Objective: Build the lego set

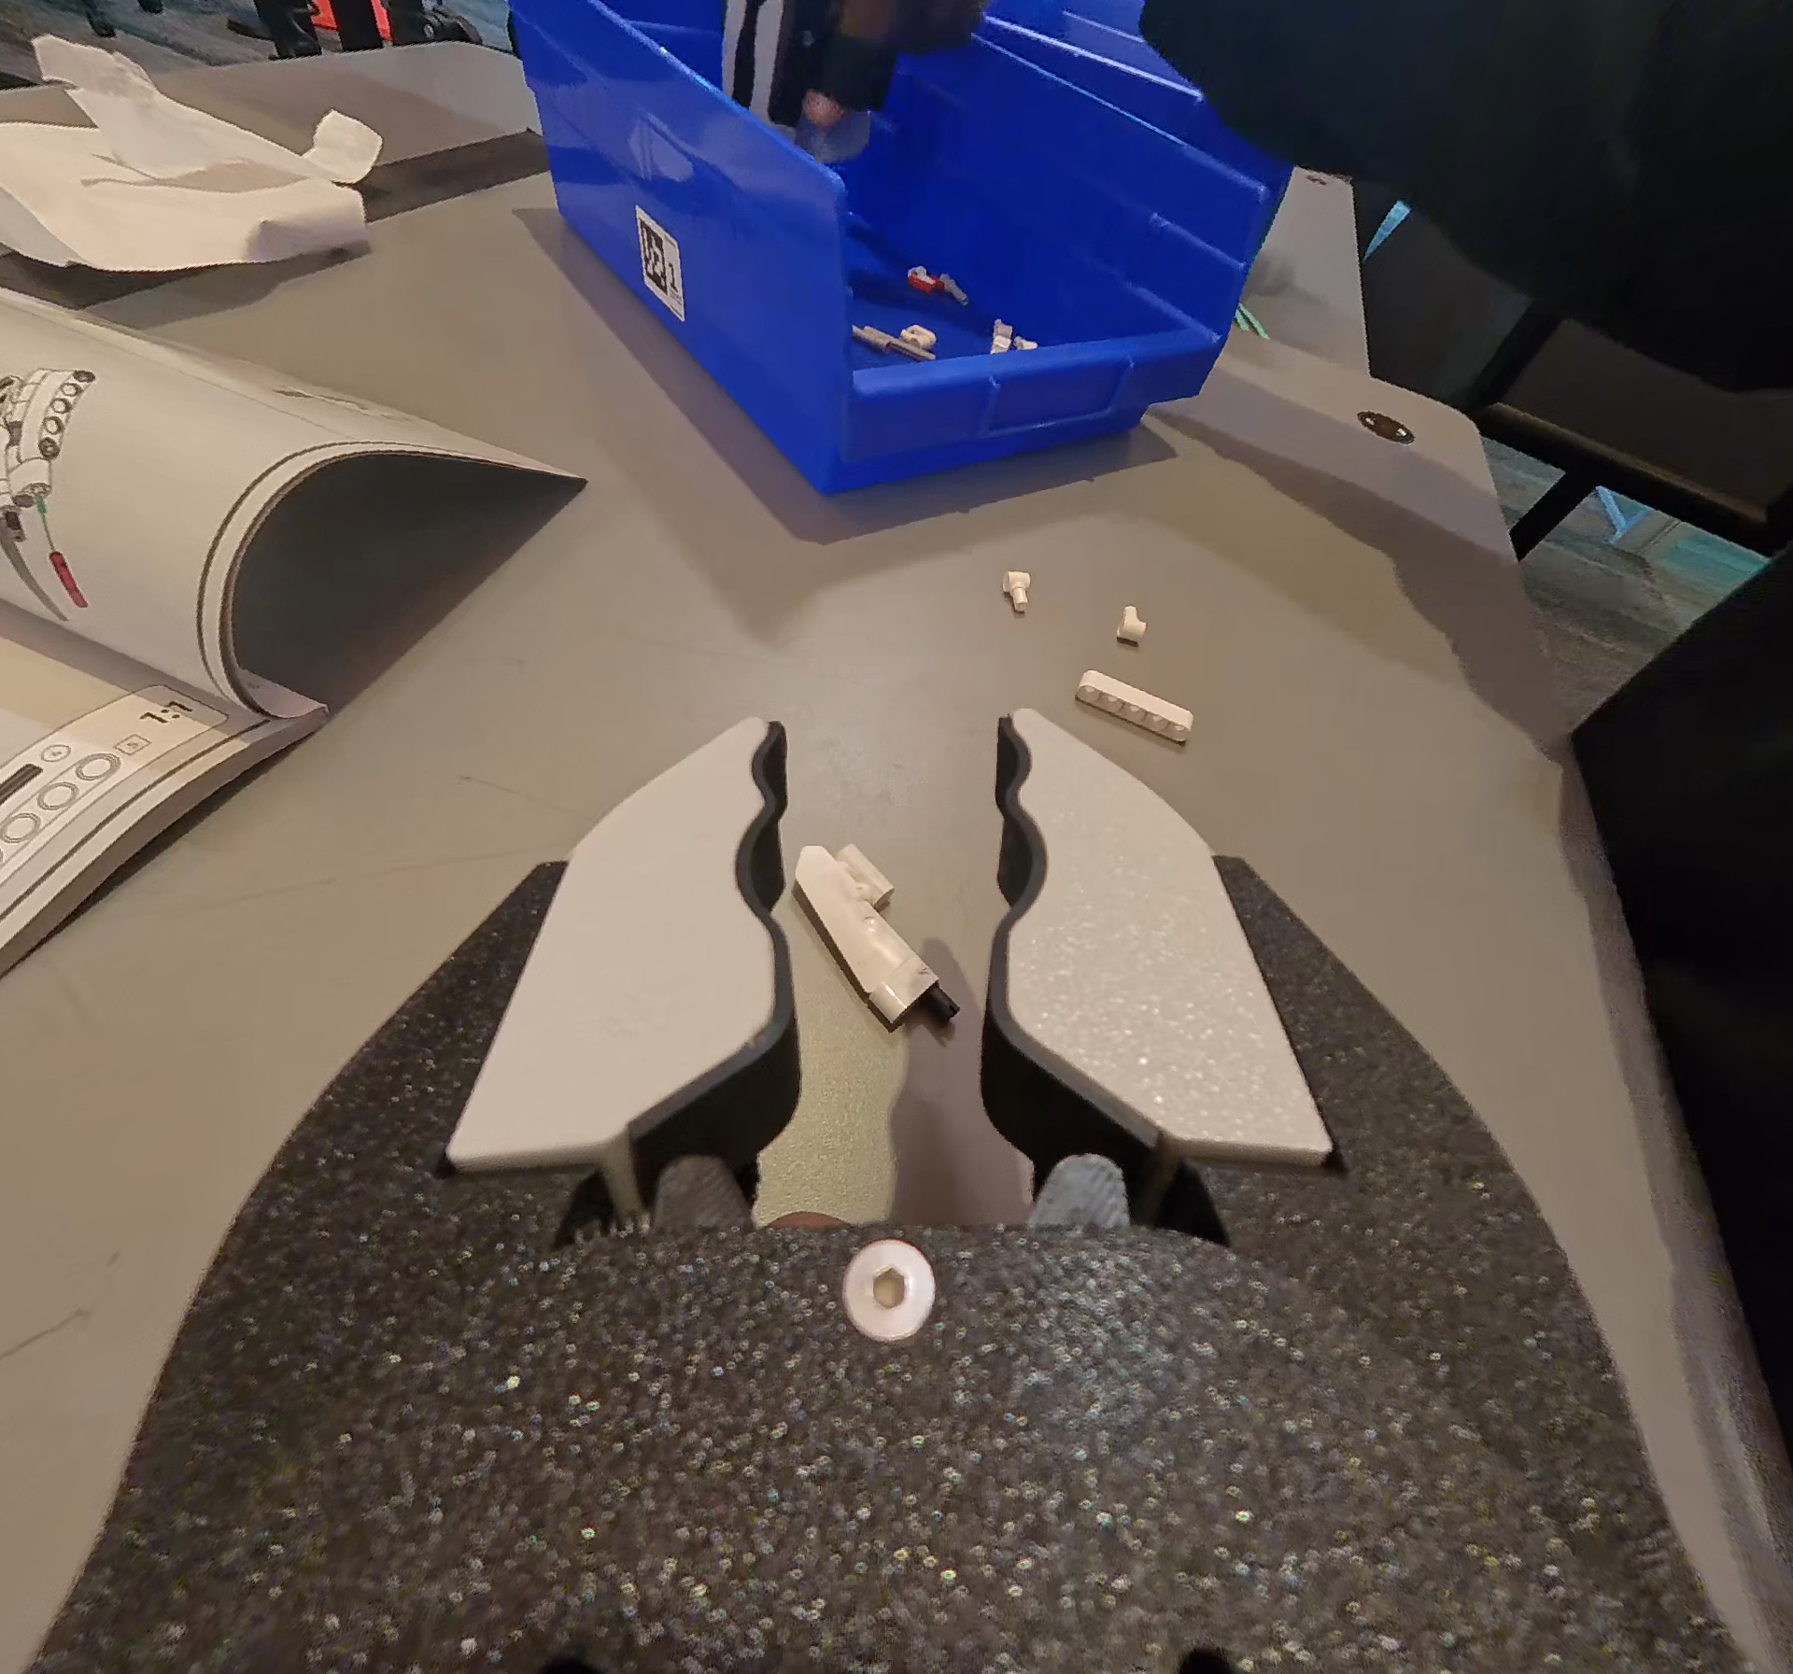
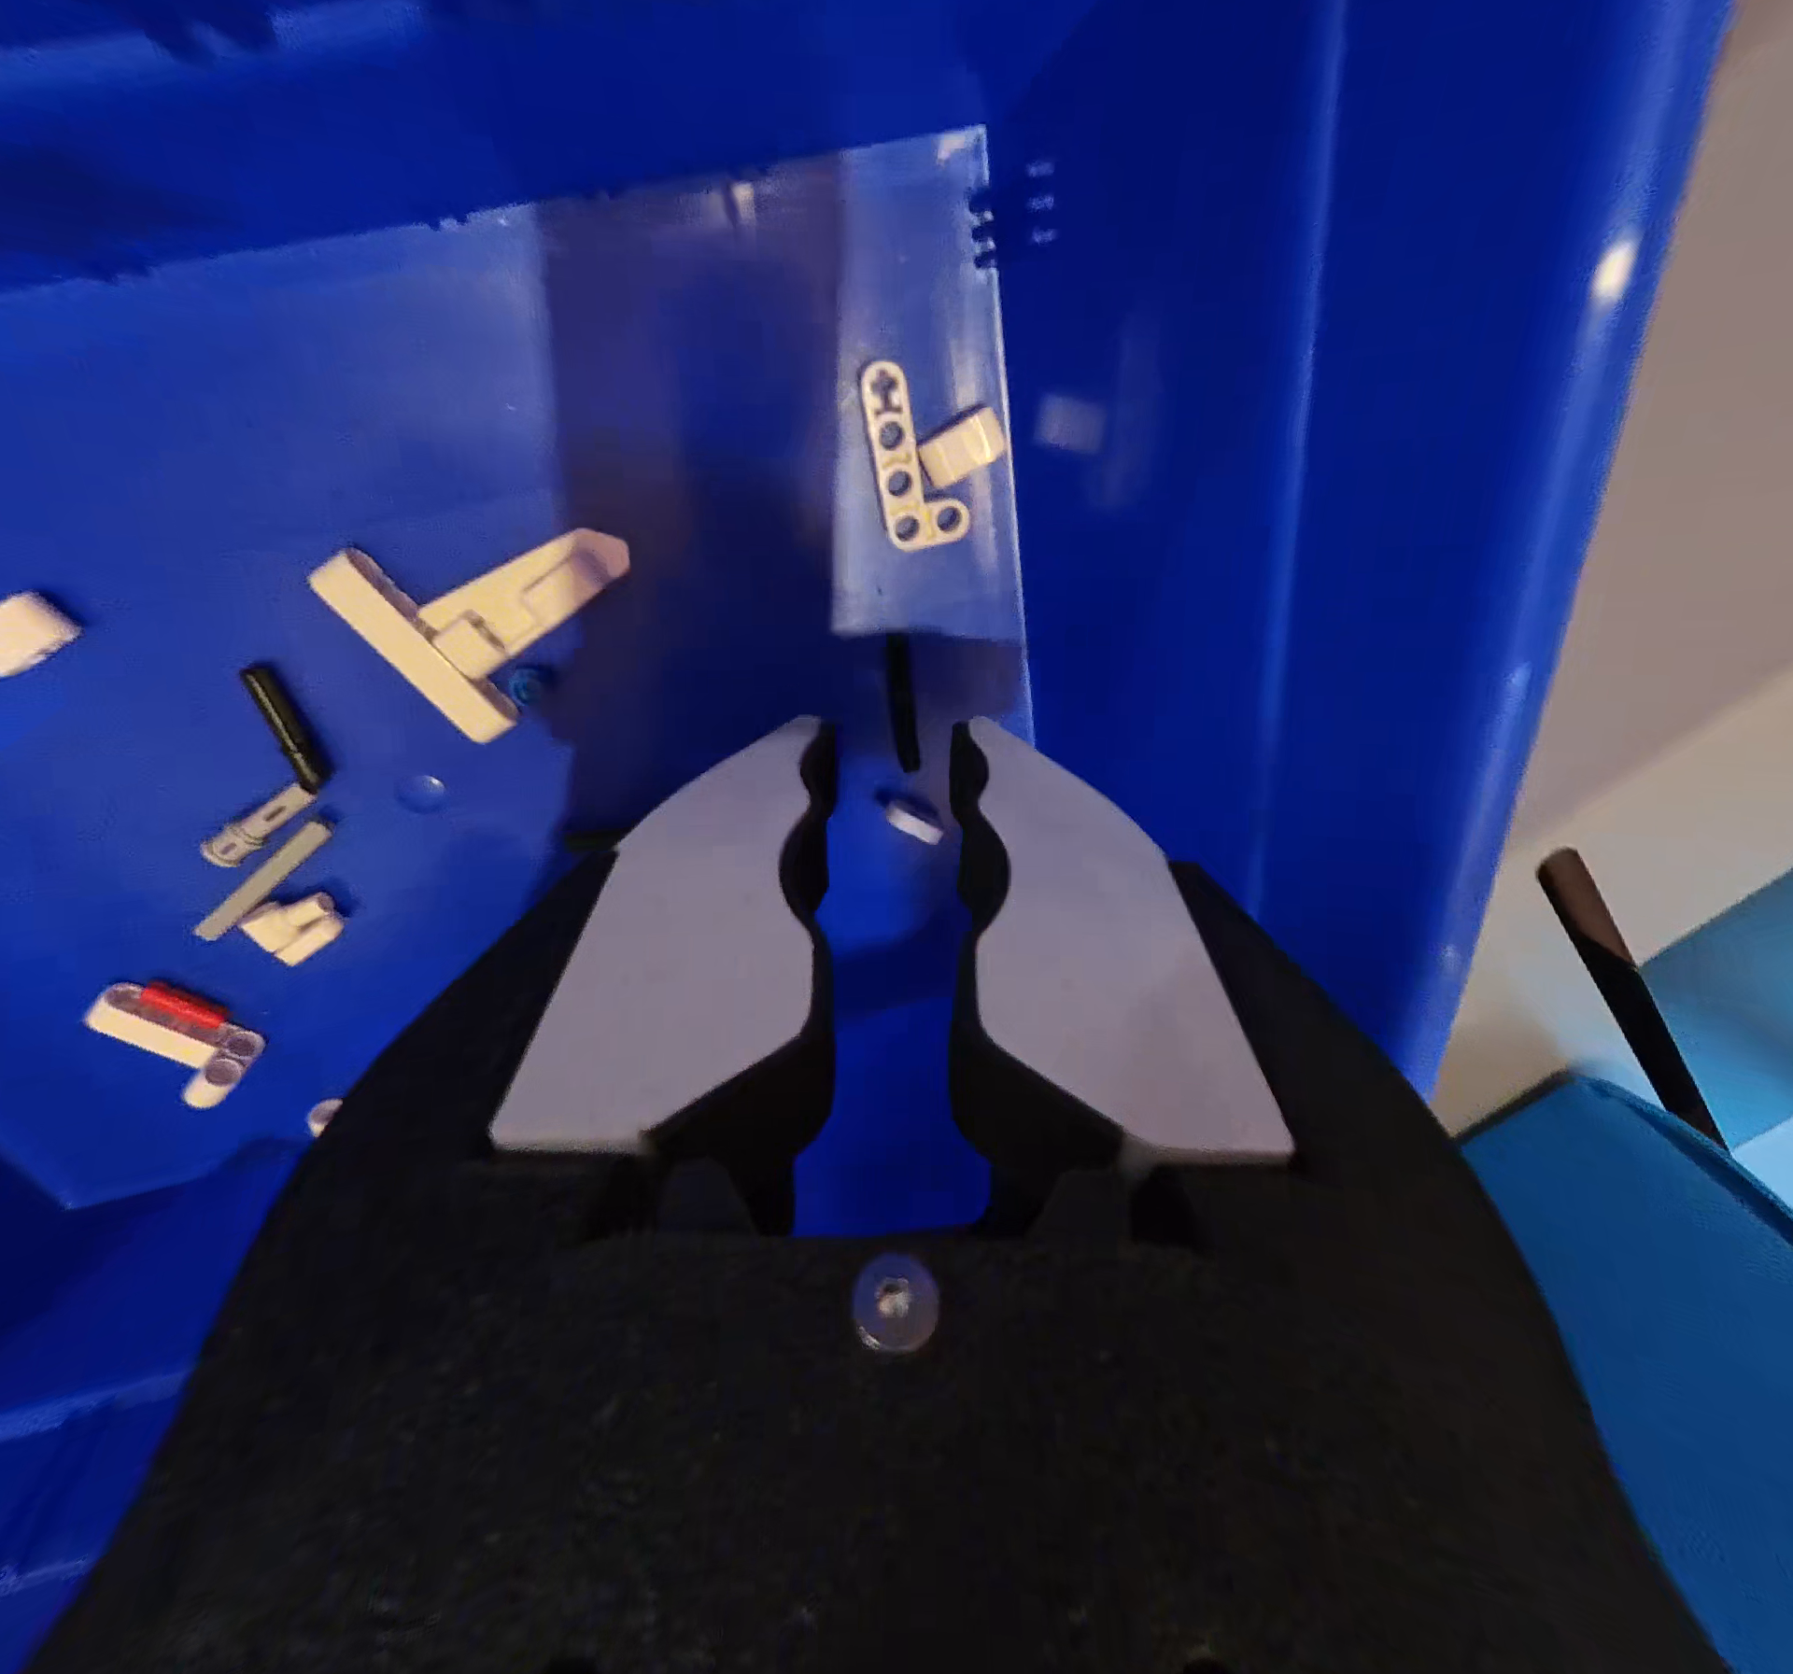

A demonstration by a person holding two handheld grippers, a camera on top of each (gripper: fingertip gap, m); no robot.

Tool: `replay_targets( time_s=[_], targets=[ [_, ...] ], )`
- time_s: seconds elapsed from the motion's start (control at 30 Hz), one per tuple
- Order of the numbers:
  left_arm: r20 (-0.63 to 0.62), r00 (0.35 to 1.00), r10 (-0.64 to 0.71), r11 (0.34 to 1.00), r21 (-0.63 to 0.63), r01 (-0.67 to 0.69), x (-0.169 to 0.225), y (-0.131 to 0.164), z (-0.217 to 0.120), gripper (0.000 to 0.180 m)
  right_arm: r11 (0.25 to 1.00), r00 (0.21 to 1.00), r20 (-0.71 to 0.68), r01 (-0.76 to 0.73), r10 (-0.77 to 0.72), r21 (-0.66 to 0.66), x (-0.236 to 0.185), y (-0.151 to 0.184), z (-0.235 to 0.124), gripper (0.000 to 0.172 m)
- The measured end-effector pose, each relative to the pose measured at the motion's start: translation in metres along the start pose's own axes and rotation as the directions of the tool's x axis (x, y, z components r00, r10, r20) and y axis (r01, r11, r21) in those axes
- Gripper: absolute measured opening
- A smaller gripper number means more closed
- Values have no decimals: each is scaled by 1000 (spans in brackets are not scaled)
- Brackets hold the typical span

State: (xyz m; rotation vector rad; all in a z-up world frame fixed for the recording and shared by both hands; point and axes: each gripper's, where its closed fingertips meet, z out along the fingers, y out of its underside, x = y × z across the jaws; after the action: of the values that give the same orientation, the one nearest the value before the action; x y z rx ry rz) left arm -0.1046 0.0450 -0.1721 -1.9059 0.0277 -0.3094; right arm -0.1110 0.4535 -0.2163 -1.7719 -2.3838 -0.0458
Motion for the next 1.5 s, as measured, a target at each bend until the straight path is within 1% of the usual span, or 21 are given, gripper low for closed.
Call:
replay_targets(
  time_s=[0.1, 0.17, 0.2, 0.27, 0.4, 0.47, 0.57, 0.63, 0.73, 0.8, 0.87, 0.93, 1.0, 1.13, 1.23, 1.33, 1.5],
  targets=[
    [-6, 1000, -8, 1000, 4, 8, 0, 0, -1, 42, 998, 1000, -8, 29, -30, -63, 2, 1, 9, 23],
    [-7, 1000, -12, 1000, 6, 12, 0, -1, -1, 42, 995, 999, 36, 30, -26, -94, -2, 3, 16, 23],
    [-7, 1000, -14, 1000, 6, 14, -1, -1, -1, 42, 996, 998, 65, 21, -15, -88, -5, 2, 16, 13],
    [-8, 1000, -15, 1000, 5, 15, -1, -1, -1, 42, 996, 996, 87, 15, -7, -92, -8, 1, 17, 5],
    [-6, 1000, -11, 1000, 5, 11, 0, -1, -1, 42, 995, 998, 59, 37, -32, -92, -11, 2, 15, 5],
    [-4, 1000, -9, 1000, 6, 9, 0, -1, -1, 42, 997, 998, 46, 45, -42, -68, -18, 1, 9, 5],
    [-3, 1000, -7, 1000, 6, 7, 0, -1, -1, 42, 998, 999, -12, 44, -43, 34, -31, -6, -19, 5],
    [-2, 1000, -4, 1000, 7, 4, 0, -1, -1, 42, 989, 997, -38, 70, -66, 129, -53, -12, -48, 5],
    [-1, 1000, 2, 1000, 5, -2, 0, 0, -1, 42, 956, 986, -68, 164, -152, 242, -107, -19, -91, 5],
    [0, 1000, 5, 1000, 3, -5, 1, 0, -1, 42, 927, 968, -77, 249, -237, 281, -153, -21, -110, 4],
    [2, 1000, 6, 1000, 0, -6, 0, 0, 0, 42, 893, 940, -90, 340, -329, 294, -198, -20, -118, 4],
    [5, 1000, 10, 1000, -3, -10, 1, 1, 0, 42, 863, 910, -89, 412, -404, 293, -239, -16, -115, 4],
    [8, 1000, 15, 1000, -2, -15, 1, 1, 0, 42, 846, 889, -64, 452, -454, 282, -271, -9, -103, 4],
    [12, 1000, 27, 1000, -4, -27, 1, 1, 0, 42, 858, 883, 23, 449, -469, 249, -307, 11, -70, 4],
    [13, 999, 33, 999, -6, -33, 2, 1, 0, 42, 872, 887, 79, 424, -454, 245, -320, 20, -53, 4],
    [14, 999, 36, 999, -6, -36, 2, 1, 0, 42, 885, 892, 91, 417, -442, 208, -321, 29, -36, 4],
    [15, 999, 39, 999, -8, -39, 2, 1, 0, 42, 894, 905, 96, 385, -414, 228, -320, 29, -33, 4]
  ],
)
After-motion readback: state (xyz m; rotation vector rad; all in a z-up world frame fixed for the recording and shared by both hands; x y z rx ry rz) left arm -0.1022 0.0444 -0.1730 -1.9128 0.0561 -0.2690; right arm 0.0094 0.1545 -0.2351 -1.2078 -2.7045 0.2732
